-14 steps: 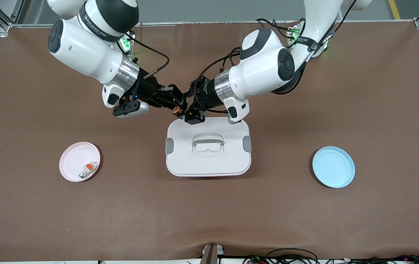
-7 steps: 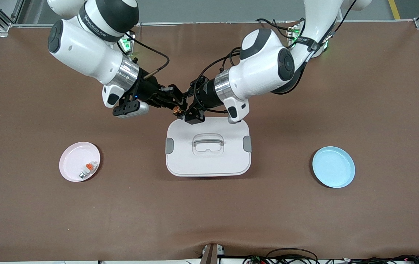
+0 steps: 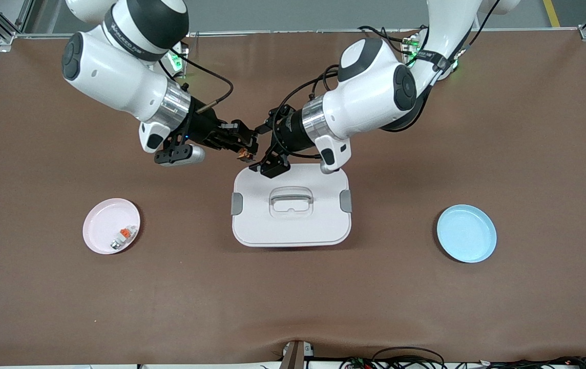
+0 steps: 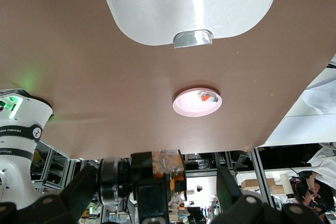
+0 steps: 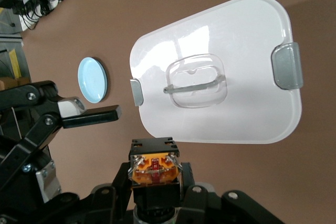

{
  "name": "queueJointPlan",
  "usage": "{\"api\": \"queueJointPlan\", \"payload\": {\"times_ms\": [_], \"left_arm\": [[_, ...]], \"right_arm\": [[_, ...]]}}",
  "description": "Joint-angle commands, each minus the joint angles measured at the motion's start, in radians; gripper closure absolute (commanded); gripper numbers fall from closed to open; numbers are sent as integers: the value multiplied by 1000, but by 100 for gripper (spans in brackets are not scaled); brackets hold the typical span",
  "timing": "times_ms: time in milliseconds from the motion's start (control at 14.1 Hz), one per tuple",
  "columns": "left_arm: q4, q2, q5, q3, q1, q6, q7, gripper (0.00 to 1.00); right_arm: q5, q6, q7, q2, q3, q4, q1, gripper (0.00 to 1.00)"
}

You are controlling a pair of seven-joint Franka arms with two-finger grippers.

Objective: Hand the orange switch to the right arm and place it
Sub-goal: 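Open the left gripper and pull it back while the right gripper withdraws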

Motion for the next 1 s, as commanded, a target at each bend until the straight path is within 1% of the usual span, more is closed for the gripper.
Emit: {"api": "queueJointPlan", "payload": {"times_ms": [0,71,142,213,284,426,569,640,782,924], "left_arm": [[1,-9,-3,3,8,0,-2,0],[-2,-11,-3,3,13,-6,1,0],[-6,-17,-1,5,25,-23,22,0],[-14,-31,0,6,42,-58,77,0],[-28,-44,23,6,62,-96,125,0],[-32,-61,124,6,106,-156,153,0],[-64,-97,227,5,154,-236,204,0],[-90,-118,264,5,171,-270,258,0],[-155,-167,359,3,215,-282,362,0],[-184,-199,396,5,254,-304,480,0]], "right_arm": [[-78,-115,-125,-9,4,46,-37,100],[-147,-141,-223,-9,4,54,-46,100],[-187,-175,-295,-10,4,54,-61,100],[-202,-224,-340,-12,4,54,-78,100],[-240,-250,-401,-13,2,54,-94,100],[-319,-263,-600,-13,4,55,-129,100],[-349,-296,-782,-15,0,54,-172,100],[-393,-310,-839,-15,2,55,-190,100],[-482,-319,-923,-15,2,54,-212,100],[-524,-355,-1000,-15,2,52,-242,100]]}}
